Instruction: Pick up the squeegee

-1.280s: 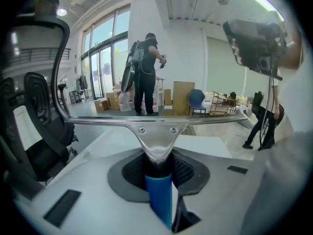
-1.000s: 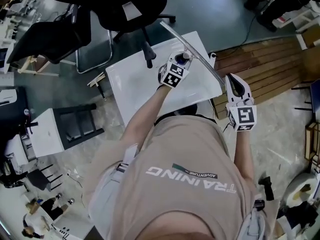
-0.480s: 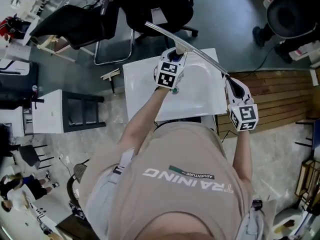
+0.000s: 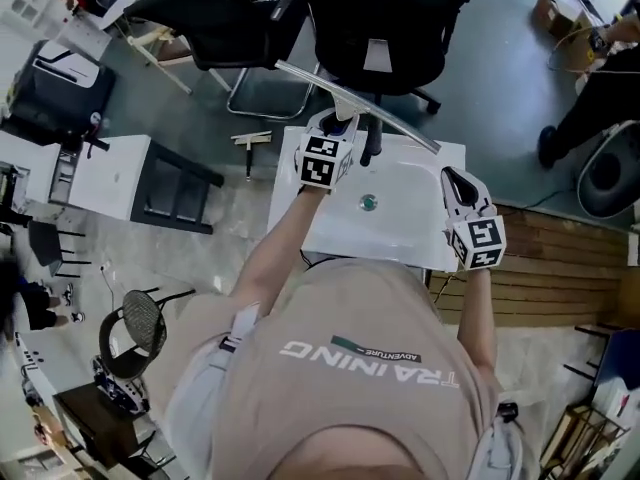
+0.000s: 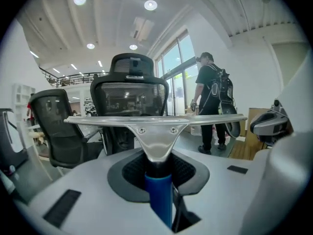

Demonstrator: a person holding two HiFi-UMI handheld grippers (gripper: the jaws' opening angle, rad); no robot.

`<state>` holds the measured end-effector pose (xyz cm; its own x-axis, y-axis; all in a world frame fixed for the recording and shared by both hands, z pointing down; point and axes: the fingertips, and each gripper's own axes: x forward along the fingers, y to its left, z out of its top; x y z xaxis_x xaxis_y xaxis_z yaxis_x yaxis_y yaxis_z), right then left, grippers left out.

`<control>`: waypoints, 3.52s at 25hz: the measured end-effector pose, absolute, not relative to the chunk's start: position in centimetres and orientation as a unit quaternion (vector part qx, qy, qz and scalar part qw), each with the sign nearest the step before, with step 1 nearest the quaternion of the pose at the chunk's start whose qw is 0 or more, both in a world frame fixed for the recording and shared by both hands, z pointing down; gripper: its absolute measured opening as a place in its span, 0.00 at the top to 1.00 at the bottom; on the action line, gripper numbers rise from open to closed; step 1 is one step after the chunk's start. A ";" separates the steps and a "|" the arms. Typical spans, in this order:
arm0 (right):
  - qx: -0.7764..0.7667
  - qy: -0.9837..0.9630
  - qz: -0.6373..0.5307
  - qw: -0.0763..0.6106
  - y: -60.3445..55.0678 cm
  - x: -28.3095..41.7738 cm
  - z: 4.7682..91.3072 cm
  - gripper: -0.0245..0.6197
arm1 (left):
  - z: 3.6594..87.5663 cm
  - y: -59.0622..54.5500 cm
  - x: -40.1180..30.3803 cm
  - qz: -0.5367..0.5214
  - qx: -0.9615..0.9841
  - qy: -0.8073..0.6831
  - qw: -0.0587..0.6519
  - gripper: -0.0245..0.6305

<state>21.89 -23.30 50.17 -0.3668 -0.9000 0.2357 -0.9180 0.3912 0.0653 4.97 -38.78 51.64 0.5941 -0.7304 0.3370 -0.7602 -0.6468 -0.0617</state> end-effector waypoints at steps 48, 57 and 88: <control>0.526 -0.844 0.005 0.101 -27.7 15.3 44.6 0.91 | 40.9 -40.1 -6.5 0.034 0.850 -0.525 0.037 0.81; 0.517 -0.848 0.005 0.114 -28.1 15.2 45.0 0.91 | 39.9 -40.4 -7.1 0.026 0.845 -0.532 0.037 0.81; 0.578 -0.812 -0.010 0.080 -28.3 16.4 41.5 0.91 | 39.3 -39.8 -7.0 0.020 0.857 -0.514 0.033 0.81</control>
<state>16.36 -28.28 41.49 -0.3178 -0.9407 0.1184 -0.9374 0.3305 0.1099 -7.04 -39.76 39.32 0.4700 -0.8800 0.0685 -0.8827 -0.4686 0.0360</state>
